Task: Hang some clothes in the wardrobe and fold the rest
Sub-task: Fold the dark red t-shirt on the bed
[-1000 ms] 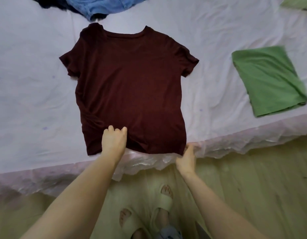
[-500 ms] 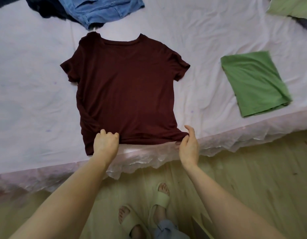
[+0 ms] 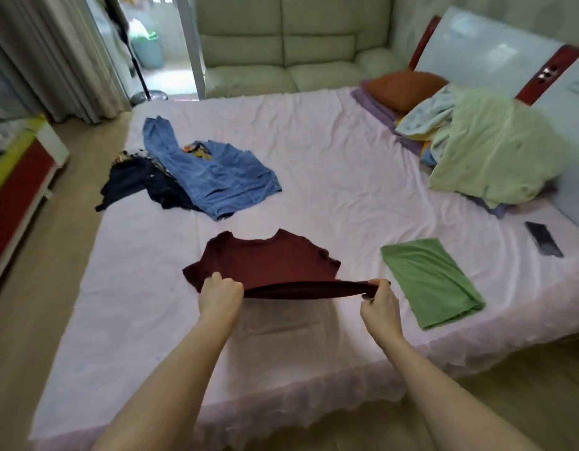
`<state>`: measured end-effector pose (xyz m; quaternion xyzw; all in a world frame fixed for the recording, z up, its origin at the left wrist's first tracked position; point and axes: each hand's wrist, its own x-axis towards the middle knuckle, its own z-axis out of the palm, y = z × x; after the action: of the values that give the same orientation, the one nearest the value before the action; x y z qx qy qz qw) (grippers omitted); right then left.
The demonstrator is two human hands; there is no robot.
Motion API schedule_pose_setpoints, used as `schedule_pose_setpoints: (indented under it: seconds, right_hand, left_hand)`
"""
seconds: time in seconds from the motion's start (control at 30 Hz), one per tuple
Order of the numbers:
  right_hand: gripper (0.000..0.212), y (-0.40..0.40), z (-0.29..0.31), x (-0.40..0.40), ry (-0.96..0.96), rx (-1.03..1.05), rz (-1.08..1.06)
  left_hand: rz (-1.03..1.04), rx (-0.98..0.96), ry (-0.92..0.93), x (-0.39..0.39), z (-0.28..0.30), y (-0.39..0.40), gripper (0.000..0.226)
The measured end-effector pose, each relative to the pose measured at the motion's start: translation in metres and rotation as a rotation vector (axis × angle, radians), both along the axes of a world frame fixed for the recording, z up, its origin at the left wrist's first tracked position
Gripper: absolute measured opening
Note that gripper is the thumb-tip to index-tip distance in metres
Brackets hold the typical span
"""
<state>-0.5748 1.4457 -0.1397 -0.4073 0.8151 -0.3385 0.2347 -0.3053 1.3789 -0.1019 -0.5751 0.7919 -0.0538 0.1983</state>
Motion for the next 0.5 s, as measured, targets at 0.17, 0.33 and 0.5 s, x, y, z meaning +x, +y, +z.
schedule_pose_setpoints:
  seconds: [0.17,0.33,0.5]
  right_hand:
    - [0.017,-0.053,0.111,0.02,-0.005,-0.303,-0.29]
    - [0.022,-0.097,0.176,0.045,-0.035,-0.456,-0.344]
    - [0.016,-0.156,0.18,0.045,-0.074,-0.436,-0.21]
  left_hand:
    - [0.013,-0.233,0.042,0.009,0.112,-0.043,0.029]
    - [0.061,-0.266,0.075,0.018,0.169,-0.076,0.026]
    - [0.103,-0.242,0.084,0.018,0.172,-0.114,0.03]
